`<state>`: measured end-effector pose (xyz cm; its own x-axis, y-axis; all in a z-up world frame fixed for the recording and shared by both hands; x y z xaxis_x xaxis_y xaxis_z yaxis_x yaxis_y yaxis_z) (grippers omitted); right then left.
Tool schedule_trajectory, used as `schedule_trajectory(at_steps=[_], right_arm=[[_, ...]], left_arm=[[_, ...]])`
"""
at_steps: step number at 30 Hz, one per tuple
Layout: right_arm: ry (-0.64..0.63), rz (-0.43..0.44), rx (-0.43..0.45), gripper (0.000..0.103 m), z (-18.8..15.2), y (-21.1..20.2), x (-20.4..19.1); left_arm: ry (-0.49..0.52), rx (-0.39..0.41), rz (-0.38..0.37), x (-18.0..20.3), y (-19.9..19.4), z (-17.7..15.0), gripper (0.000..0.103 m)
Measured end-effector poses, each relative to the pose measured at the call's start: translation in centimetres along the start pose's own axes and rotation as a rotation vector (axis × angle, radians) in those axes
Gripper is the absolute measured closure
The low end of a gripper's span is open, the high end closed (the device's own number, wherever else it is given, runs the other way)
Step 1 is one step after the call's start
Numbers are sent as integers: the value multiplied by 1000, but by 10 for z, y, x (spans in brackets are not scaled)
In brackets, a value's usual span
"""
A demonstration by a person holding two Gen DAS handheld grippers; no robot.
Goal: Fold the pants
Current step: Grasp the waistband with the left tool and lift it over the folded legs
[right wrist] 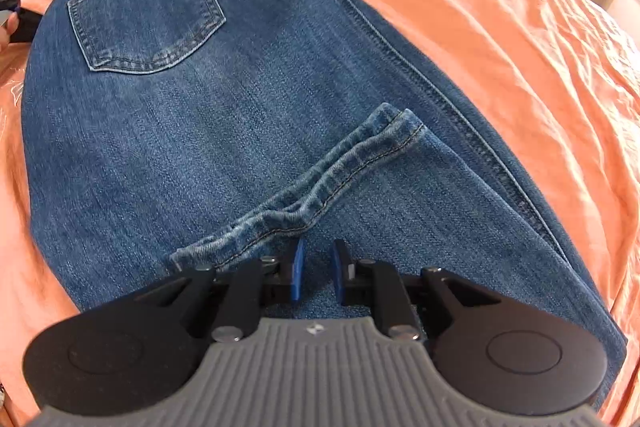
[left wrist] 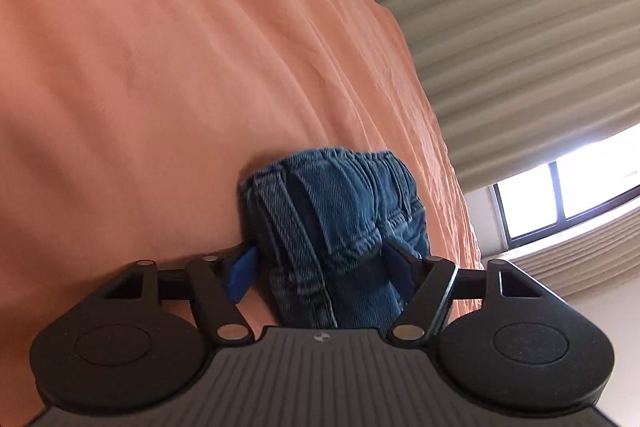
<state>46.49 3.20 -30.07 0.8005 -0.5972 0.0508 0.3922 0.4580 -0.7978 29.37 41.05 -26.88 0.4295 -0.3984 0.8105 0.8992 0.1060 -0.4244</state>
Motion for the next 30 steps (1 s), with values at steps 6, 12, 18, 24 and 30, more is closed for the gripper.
schedule_trajectory(at_steps=[6,12,18,24,30], right_arm=[[19,17,-7,90,1,6,3],[28,39,5,90,-1,7,8],[72,39,37,91,-2,1,15],[224,27,196,91,-10,-58,41],[336,-10,287,90,-41,-121,66]], left_arm=[[14,21,-8,0,8,-3,64],[128,66,-10,26,-13,4,76],[276,115,-99,107,-45,7,76],[533,173,-210,212,-90,-26,76],[795,202,-310,310,-125,-101,77]])
Point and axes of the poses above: each gripper's, at about its wrist camera, not at the fingertips, and y roughly the way its jaws point, x to its right, z to its top, the point moved 10 cm from there along y, roughly the way its jaws point, and after that the axes turned 11 degrees about x, right-handed, at the moved point
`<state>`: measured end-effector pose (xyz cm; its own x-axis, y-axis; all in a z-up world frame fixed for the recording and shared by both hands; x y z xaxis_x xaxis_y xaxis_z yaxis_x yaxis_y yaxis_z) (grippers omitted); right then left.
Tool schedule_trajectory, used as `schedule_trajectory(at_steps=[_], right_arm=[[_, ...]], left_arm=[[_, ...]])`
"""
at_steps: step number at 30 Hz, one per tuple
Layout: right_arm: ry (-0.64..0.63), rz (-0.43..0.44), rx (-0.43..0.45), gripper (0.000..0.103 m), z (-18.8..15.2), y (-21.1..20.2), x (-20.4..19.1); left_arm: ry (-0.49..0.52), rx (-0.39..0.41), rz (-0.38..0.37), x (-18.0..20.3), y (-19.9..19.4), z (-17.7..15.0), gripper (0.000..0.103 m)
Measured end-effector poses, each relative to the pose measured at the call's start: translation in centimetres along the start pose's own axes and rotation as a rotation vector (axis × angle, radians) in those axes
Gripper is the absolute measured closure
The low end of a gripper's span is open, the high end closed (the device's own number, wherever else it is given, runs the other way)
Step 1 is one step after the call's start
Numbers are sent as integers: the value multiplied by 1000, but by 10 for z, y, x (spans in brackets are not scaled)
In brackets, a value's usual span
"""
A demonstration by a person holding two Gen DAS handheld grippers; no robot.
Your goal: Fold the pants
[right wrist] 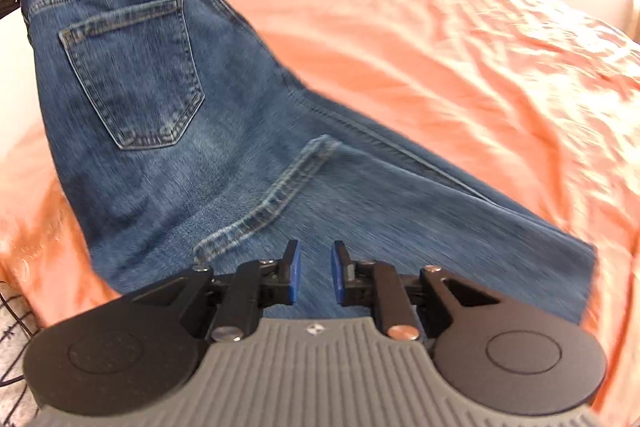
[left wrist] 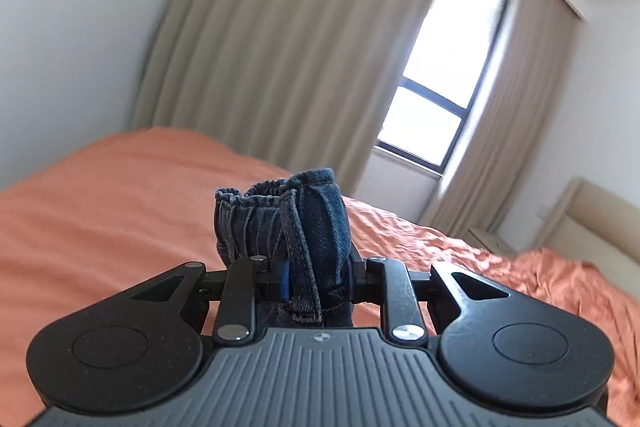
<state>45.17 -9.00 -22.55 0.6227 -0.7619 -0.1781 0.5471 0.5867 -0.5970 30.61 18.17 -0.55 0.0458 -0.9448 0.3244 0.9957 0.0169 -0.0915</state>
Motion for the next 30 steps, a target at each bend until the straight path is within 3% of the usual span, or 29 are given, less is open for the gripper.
schedule_trajectory(at_steps=[5,10,15,18,21,24,26,28,30], right_arm=[[79,-27,53,90,-16,-46,19],[177,-57,82,90,-35,-81,41],[243,-95,75,90,-58,-97,60],[278,-118,60,87,-74,-108,71],[299,-130,40,85,-90,-118,79],[301,-137,31,83,-97,-124,79],[286,-144,32,80,-99,-125,77],[257,-166,31,77,-99,-126,77],[232,-190,29,76,-97,-126,77]], left_arm=[[247,-11,-49,98,7,-23,77],[406,-68,-111,176,23,-84,78],[515,-237,-199,234,42,-184,79],[557,-353,-231,246,38,-243,79],[536,-450,-264,247,24,-275,78],[448,-558,-285,235,14,-285,75],[374,-619,-315,231,13,-287,64],[280,-677,-366,233,17,-291,39],[203,-695,-401,234,20,-287,31]])
Point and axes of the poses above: each gripper's, at about its wrist camera, not at the fingertips, and y roughly the way its jaws point, x to its right, z to its top, the point moved 10 cm from there along y, roughly the way its jaws point, and after that the axes turned 11 degrees about x, right-handed, at the moved point
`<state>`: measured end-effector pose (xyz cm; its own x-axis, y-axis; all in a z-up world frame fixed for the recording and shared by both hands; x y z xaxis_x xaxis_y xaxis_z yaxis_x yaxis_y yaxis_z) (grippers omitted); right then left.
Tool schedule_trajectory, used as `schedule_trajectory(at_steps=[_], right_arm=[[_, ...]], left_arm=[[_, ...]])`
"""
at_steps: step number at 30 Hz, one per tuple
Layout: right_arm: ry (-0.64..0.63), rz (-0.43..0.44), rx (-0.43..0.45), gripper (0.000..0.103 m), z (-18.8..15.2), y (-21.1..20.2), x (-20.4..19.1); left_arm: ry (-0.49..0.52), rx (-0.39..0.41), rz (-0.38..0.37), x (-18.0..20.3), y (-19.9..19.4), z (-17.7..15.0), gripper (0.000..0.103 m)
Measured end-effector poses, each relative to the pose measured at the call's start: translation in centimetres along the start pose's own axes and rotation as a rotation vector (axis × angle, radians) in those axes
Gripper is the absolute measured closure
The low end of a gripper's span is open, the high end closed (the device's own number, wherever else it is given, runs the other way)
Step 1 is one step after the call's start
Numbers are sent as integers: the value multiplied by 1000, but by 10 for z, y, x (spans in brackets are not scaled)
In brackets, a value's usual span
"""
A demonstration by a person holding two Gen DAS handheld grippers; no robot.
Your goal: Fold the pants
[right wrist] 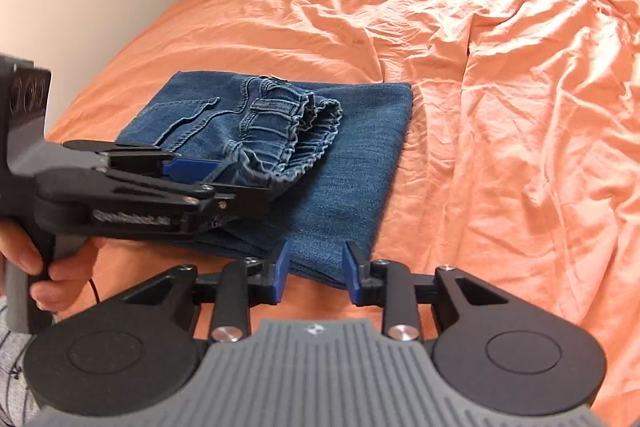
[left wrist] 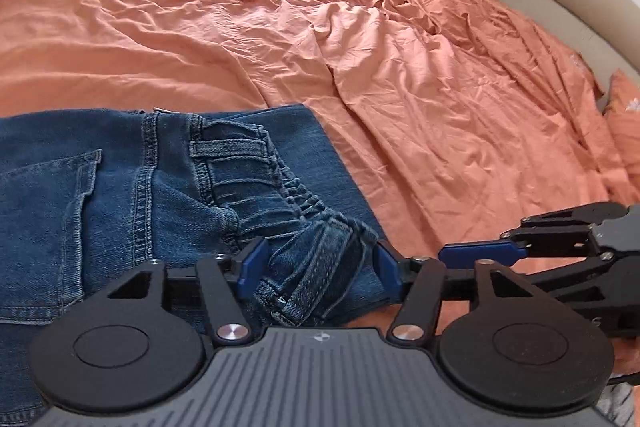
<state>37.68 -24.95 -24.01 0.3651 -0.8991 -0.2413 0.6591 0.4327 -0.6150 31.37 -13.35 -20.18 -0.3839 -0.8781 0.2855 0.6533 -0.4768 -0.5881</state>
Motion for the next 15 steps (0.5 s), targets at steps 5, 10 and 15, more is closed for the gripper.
schedule_trajectory(at_steps=[5,10,15], right_arm=[[29,22,38,73,17,-7,-2],[99,90,77,72,47,3,-13],[211,136,89,72,74,48,-17]], left_arm=[[-84,61,-57,-12,-24,27,29],[7,118,79,-60,-57,52,29],[33,141,257,-136,-79,60,29]])
Point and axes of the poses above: each gripper's, at about its wrist camera, not at the fingertips, and y roughly the way its jaws point, x to its right, z to its top, the point moved 10 cm from there along y, roughly the way its jaws point, and after that the axes turned 11 degrees about x, right-handed, at the moved point
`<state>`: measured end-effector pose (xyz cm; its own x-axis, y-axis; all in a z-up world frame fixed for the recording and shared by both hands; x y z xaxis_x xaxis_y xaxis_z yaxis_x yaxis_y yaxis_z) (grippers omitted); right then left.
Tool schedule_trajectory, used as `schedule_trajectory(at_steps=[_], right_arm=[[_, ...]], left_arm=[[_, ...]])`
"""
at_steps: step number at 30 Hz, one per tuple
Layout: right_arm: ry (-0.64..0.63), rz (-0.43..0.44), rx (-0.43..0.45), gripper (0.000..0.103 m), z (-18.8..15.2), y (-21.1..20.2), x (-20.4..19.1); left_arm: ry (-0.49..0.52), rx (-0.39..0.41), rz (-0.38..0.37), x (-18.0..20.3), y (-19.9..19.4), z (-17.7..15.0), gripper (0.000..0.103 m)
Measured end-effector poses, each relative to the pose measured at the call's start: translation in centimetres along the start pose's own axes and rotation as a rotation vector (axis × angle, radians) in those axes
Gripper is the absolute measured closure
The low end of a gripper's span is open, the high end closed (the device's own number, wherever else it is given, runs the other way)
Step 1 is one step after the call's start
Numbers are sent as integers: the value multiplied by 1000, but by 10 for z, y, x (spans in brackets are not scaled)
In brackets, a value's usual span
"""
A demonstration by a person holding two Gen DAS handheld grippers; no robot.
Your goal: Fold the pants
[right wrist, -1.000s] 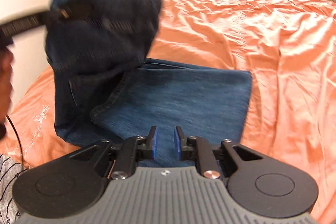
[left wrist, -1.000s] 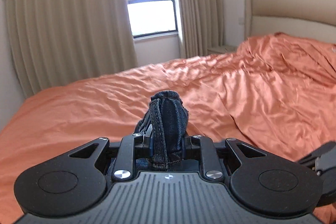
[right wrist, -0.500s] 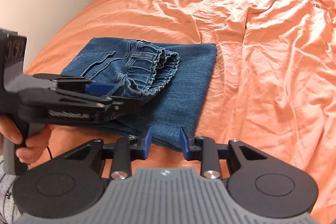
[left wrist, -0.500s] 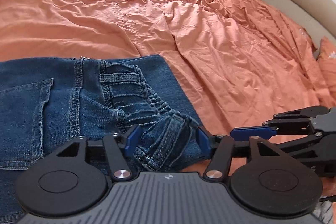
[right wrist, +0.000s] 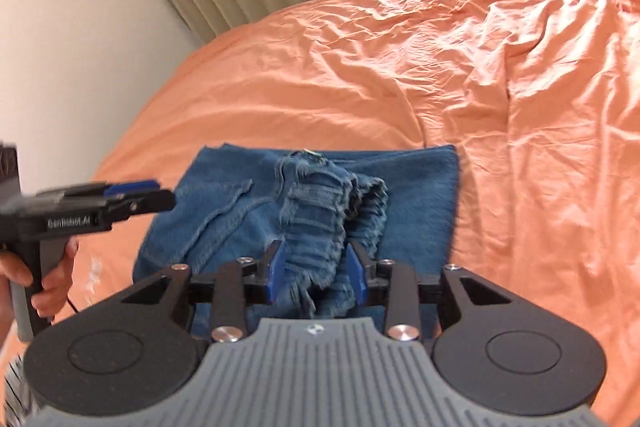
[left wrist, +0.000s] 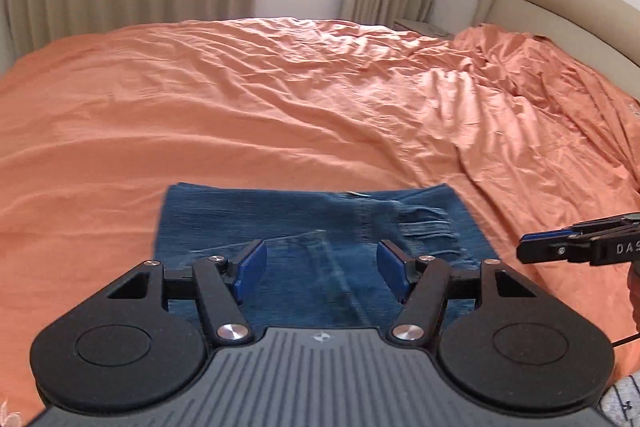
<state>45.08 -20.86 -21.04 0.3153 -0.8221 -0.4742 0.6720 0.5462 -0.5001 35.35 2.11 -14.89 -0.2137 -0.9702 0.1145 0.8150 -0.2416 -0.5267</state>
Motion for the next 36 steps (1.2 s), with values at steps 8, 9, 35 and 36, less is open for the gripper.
schedule_trajectory(at_steps=[8,9,35,36], right_arm=[[48,-30,-19,73,12,80,17],[57,-28,-29,77,11,86,19],[388,96,-76,65,-1,91,60],[408,102,-88,65,-5,98,60]], left_arm=[[-170,34,107,-95,16,-8,30],[-187,37,108,-100,19,-11,30],[-282,18,59,-108,60,-36,41],[-289,18,57,-108,60,-36,41]])
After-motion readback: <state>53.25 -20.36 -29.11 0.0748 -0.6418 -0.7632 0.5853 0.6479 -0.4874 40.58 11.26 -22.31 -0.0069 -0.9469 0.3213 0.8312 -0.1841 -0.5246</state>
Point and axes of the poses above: each gripper's, at about its wrist camera, not at the fingertips, and y roughly the way its jaws point, x to its right, z to its top, the point moved 10 cm from there along y, roughly the way its jaws point, and after that the axes turned 11 degrees about x, right-handed, at the moved point
